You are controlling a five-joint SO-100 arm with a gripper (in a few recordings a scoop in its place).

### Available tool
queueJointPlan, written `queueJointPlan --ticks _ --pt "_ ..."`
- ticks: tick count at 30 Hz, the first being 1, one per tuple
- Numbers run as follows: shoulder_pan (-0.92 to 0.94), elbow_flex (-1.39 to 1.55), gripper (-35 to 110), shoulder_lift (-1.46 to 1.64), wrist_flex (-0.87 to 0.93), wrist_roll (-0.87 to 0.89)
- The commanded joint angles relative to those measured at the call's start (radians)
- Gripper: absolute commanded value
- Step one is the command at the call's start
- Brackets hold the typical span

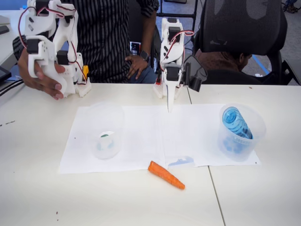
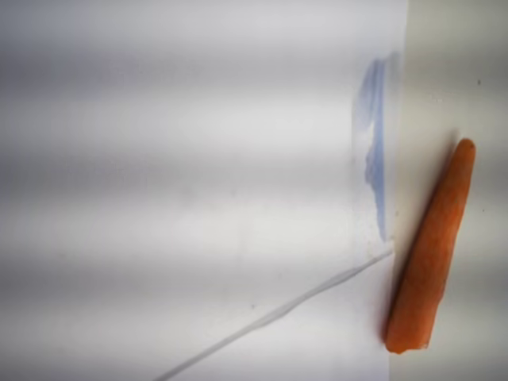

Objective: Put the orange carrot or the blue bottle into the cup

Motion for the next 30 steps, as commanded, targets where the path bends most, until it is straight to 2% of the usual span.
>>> queueJointPlan --ticks 1,6,10,16,21,30 --pt "0.018 -0.273 13 -0.186 0.006 0.089" --pt "0.018 -0.454 15 -0.296 0.006 0.27" --pt "0.018 -0.532 27 -0.383 0.008 0.362" --pt "0.02 -0.551 45 -0.551 -0.006 0.357" --pt "0.043 -0.568 46 -0.626 -0.009 0.365" --pt "0.109 -0.81 46 -0.828 0.064 0.33"
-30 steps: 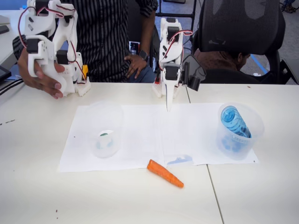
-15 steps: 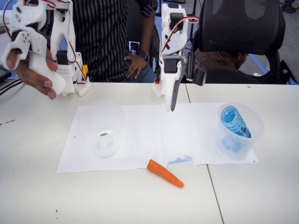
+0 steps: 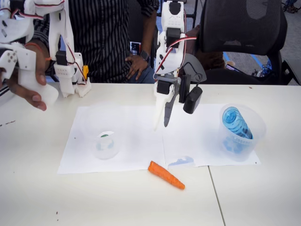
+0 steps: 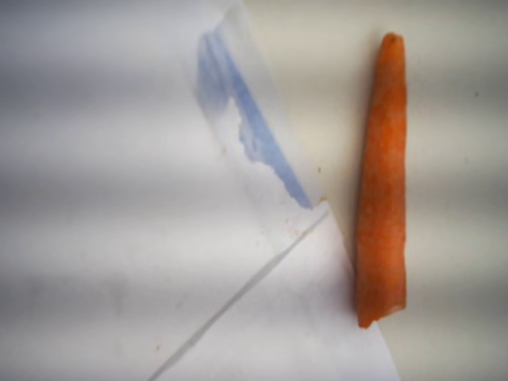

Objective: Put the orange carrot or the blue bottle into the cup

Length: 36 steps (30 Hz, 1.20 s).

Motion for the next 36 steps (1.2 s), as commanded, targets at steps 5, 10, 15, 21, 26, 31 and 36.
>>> queueJointPlan --ticks 5,10,15,21,26,31,36 --pt "0.025 -0.357 46 -0.178 0.163 -0.025" --pt "0.035 -0.529 46 -0.285 0.222 -0.031" --pt "0.026 -0.632 46 -0.373 0.253 -0.034" --pt "0.023 -0.695 46 -0.494 0.259 -0.029" --pt "0.023 -0.739 46 -0.566 0.252 -0.034" --pt "0.023 -0.795 46 -0.614 0.252 -0.038" --pt "0.026 -0.857 46 -0.686 0.261 -0.04"
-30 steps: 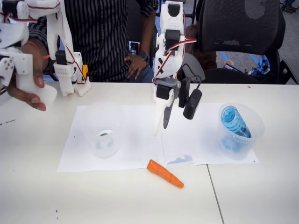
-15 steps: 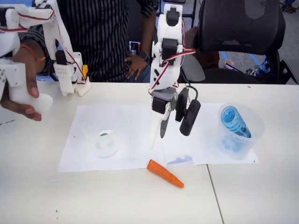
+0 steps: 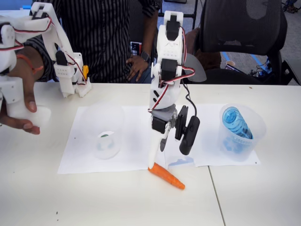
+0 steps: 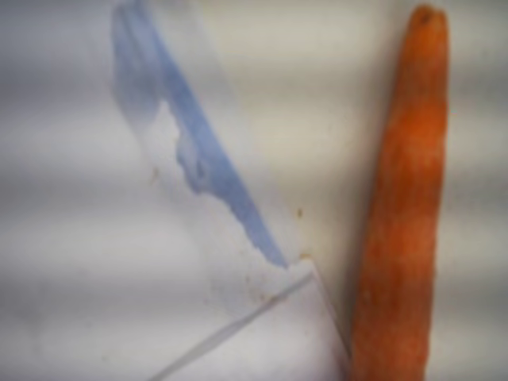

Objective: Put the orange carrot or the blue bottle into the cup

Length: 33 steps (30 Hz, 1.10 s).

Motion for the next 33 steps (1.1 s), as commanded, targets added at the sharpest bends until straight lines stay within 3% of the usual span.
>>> queueJointPlan --ticks 1,33 --pt "0.014 -0.167 46 0.014 0.02 0.012" --pt "0.015 -0.316 46 -0.166 0.014 0.011"
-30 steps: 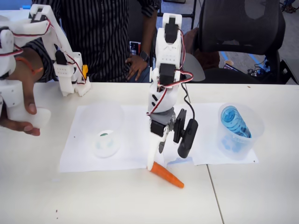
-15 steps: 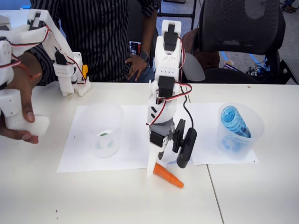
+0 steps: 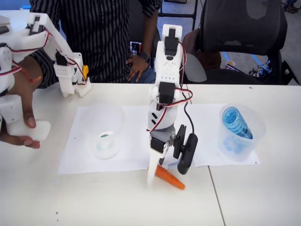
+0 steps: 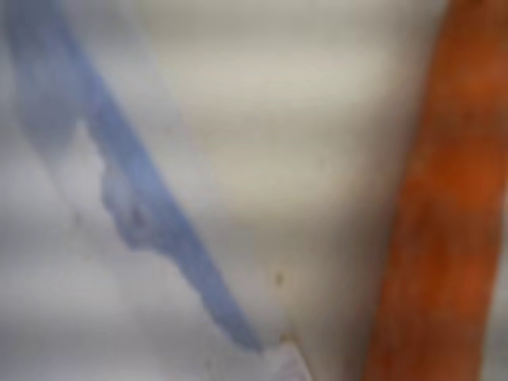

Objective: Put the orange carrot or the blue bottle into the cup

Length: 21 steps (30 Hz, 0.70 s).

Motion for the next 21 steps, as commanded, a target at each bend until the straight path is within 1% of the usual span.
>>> queueJointPlan --ticks 1,21 --pt "0.017 -0.13 46 0.063 -0.014 0.011" --pt "0.025 -0.13 46 0.061 -0.017 0.012"
